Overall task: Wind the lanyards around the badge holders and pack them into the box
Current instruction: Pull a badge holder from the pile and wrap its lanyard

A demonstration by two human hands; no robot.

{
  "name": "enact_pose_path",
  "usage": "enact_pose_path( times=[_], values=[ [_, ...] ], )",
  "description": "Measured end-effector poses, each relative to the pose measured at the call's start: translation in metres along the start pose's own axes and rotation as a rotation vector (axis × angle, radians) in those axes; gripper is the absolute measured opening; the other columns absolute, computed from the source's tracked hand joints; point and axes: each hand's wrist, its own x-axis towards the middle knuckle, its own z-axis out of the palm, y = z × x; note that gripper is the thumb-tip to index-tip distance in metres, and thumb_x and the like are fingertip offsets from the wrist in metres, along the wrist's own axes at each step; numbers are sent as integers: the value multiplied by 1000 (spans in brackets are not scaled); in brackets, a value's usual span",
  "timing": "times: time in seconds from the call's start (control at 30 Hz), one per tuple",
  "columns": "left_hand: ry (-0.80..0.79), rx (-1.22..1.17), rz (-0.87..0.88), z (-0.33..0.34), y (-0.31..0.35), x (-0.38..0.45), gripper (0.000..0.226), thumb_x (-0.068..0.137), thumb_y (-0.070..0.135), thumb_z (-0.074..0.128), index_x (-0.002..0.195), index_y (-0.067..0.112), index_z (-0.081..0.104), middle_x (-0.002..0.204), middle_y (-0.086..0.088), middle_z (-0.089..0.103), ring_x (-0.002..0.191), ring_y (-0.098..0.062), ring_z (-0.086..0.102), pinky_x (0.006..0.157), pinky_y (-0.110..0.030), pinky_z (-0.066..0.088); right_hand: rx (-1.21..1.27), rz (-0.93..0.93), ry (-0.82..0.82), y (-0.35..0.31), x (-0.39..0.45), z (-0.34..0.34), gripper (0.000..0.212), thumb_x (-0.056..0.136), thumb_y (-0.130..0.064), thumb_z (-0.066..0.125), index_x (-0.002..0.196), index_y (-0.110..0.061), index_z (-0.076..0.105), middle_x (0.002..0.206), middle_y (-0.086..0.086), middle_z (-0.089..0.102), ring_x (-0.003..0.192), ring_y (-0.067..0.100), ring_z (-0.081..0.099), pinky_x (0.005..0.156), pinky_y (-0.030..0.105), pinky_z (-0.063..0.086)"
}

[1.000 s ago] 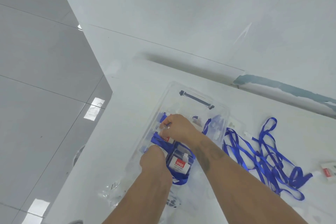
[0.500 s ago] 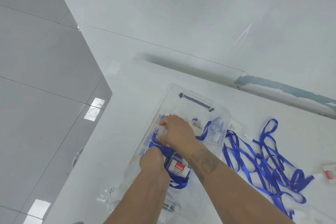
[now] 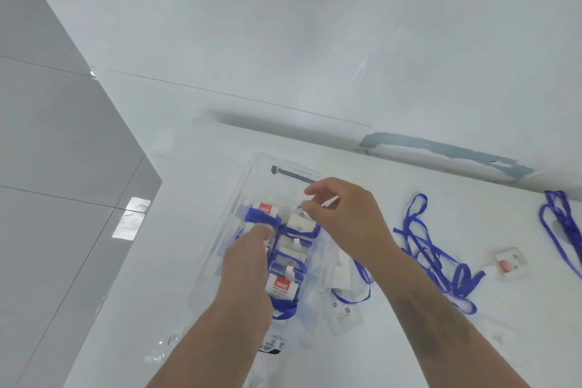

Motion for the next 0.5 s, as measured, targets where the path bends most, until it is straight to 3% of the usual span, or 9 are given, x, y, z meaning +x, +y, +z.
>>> enact_pose_path(
  times=[0.07,0.1,0.17,0.23,0.3,0.4,0.5],
  values=[
    [-54,102,131,4,4,-9,11,94,14,59,82,16,57,62,3,62,33,-3,56,44,-19,47,54,21,58,9,-22,-15,10,87,-37,69,97,-39,67,81,-25,67,74,0,64,70,17,52],
    [-82,180,217,6,4,-11,8,94,15,58,88,18,61,69,6,65,36,1,57,42,-16,47,79,30,85,14,-31,-21,11,86,-35,70,96,-39,67,83,-26,67,75,0,64,69,16,52],
    [-128,367,420,8,1,-14,11,95,21,58,102,29,61,95,15,64,63,6,61,42,-7,44,108,53,130,25,-48,-29,15,85,-29,72,94,-41,67,88,-28,66,80,-1,64,70,14,51],
    [-146,550,627,9,-5,-16,20,94,27,59,110,38,56,109,24,58,91,8,57,53,-1,40,114,72,197,38,-66,-37,20,84,-26,72,93,-43,67,92,-27,66,86,-2,63,75,15,50],
    [-166,676,818,14,-15,-20,26,93,29,60,115,41,53,110,32,51,104,6,51,69,-6,38,95,76,272,53,-86,-49,20,86,-24,72,97,-41,68,94,-24,67,91,0,63,79,19,51],
    [-181,803,993,25,-31,-23,33,91,28,62,120,40,52,107,33,47,107,0,48,87,-18,40,74,91,318,76,-107,-67,20,87,-23,71,102,-35,70,95,-22,67,95,0,62,81,20,50],
    [-170,887,1118,37,-43,-23,35,90,26,63,122,38,54,112,30,47,109,0,46,91,-23,41,38,83,317,96,-116,-80,18,87,-26,71,102,-36,69,96,-25,66,96,-1,62,81,21,51]
  ],
)
